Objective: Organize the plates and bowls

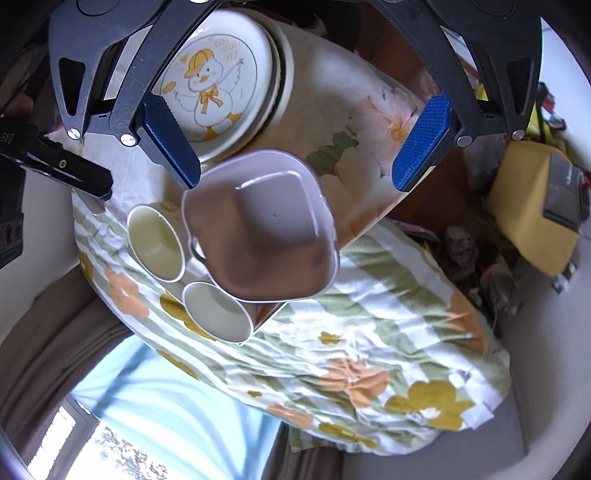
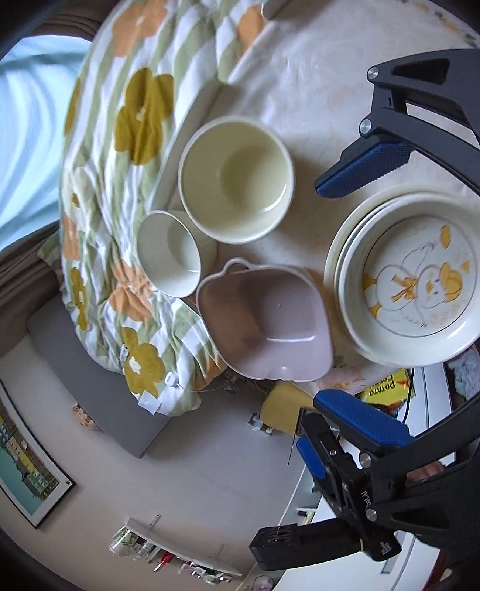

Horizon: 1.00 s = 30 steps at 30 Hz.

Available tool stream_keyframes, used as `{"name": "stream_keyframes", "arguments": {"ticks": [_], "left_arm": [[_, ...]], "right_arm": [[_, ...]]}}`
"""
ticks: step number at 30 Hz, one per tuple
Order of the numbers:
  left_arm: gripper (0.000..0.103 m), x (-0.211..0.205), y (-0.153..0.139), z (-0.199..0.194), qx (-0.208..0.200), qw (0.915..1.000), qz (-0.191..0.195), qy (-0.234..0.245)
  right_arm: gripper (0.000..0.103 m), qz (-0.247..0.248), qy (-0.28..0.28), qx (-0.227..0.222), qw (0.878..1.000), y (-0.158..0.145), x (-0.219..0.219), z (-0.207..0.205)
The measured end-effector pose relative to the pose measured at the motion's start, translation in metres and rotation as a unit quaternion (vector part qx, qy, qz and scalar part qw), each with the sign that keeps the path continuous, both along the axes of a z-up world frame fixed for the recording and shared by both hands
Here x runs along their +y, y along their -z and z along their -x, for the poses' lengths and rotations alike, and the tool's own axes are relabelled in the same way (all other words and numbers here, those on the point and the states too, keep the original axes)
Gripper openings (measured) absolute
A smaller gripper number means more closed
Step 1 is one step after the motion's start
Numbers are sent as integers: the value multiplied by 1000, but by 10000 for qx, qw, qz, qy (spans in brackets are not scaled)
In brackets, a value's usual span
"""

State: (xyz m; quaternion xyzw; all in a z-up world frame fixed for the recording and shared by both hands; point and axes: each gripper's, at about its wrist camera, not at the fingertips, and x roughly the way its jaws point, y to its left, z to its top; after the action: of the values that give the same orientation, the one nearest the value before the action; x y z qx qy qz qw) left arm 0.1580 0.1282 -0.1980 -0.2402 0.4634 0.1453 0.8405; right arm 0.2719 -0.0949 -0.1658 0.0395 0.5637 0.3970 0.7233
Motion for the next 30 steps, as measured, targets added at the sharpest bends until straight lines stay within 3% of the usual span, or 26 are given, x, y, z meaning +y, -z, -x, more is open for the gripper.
{"name": "stream_keyframes", "arguments": {"ticks": [2,4,7,10,12,13,17,24,30], "left_arm": [[95,5,14,-11,66,9999,135,18],[85,9,29,-24,209,9994,265,60],[68,13,52,-39,386,9982,453,87],[53,17,70,-52,583,9968,530,93],[51,18,78,-59,640,9966,510,132],[48,20,79,-63,666,9965,493,147],[25,26,87,-70,750,9960,469,156],[15,34,89,-71,787,9960,330,259],[15,34,86,-72,808,9959,208,347]], "right_arm": [[99,32,3,194,9998,15,11,-7],[83,59,-59,349,9994,29,22,-11],[68,176,-201,439,9987,45,42,-18],[63,276,-250,514,9980,57,56,-26],[61,348,-258,508,9978,64,65,-32],[54,396,-253,497,9977,66,68,-34],[51,731,-401,16,9965,63,83,-34],[21,1188,-197,-286,9923,71,83,-39],[13,1260,-219,-418,9909,73,83,-38]]}}
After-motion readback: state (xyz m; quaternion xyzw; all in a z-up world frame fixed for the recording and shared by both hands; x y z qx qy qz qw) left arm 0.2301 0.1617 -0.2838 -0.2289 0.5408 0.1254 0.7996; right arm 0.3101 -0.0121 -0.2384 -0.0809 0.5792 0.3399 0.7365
